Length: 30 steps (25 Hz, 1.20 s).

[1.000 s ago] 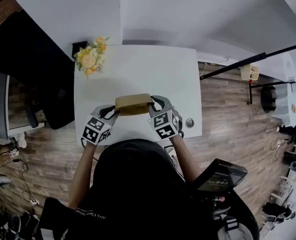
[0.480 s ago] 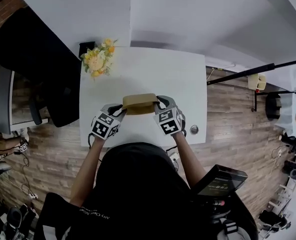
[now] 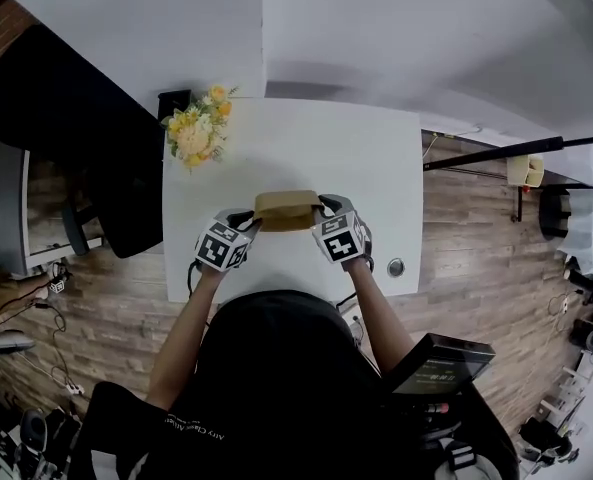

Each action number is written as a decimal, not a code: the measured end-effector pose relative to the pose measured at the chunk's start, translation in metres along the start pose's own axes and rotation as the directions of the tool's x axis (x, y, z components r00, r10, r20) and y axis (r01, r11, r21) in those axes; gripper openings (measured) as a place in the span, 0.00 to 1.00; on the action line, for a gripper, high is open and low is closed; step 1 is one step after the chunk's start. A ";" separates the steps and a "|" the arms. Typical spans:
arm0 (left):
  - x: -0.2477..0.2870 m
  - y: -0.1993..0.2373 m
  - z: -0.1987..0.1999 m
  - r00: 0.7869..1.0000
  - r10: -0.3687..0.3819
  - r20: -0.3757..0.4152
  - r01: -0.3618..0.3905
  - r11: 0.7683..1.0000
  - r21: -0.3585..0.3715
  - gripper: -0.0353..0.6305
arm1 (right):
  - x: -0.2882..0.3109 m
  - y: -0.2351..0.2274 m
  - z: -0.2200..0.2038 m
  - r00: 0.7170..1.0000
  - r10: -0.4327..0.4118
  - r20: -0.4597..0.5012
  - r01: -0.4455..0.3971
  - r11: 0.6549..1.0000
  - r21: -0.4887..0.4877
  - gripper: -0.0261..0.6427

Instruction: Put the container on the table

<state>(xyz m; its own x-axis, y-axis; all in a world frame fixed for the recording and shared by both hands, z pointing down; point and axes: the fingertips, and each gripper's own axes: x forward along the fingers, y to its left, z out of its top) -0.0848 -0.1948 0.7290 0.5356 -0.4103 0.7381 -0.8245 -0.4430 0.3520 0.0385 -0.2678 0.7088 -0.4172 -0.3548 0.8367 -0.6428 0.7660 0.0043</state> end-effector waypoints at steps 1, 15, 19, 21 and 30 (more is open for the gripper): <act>0.004 0.002 -0.001 1.000 -0.004 -0.006 0.004 1.000 -0.011 0.19 | 0.005 -0.001 -0.002 1.000 0.004 -0.010 -0.004 1.000 0.006 0.12; 0.035 0.032 -0.007 0.999 -0.038 -0.029 0.034 0.991 -0.126 0.14 | 0.059 -0.021 -0.020 0.996 0.034 -0.085 -0.026 0.995 0.094 0.15; 0.036 0.036 -0.006 0.999 -0.040 -0.031 0.036 0.992 -0.123 0.14 | 0.066 -0.023 -0.020 0.996 0.044 -0.081 -0.036 0.994 0.107 0.16; 0.038 0.038 -0.005 0.999 -0.034 -0.029 0.031 0.991 -0.127 0.13 | 0.069 -0.022 -0.017 0.996 0.050 -0.069 -0.042 0.993 0.112 0.16; 0.036 0.044 -0.005 1.000 -0.022 -0.013 0.020 0.988 -0.154 0.13 | 0.074 -0.025 -0.018 0.997 0.035 -0.073 -0.025 0.991 0.132 0.17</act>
<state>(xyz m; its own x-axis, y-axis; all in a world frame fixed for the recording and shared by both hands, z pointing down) -0.1027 -0.2248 0.7744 0.5513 -0.3902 0.7374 -0.8320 -0.3231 0.4511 0.0360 -0.3034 0.7804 -0.3918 -0.2878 0.8739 -0.7115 0.6970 -0.0894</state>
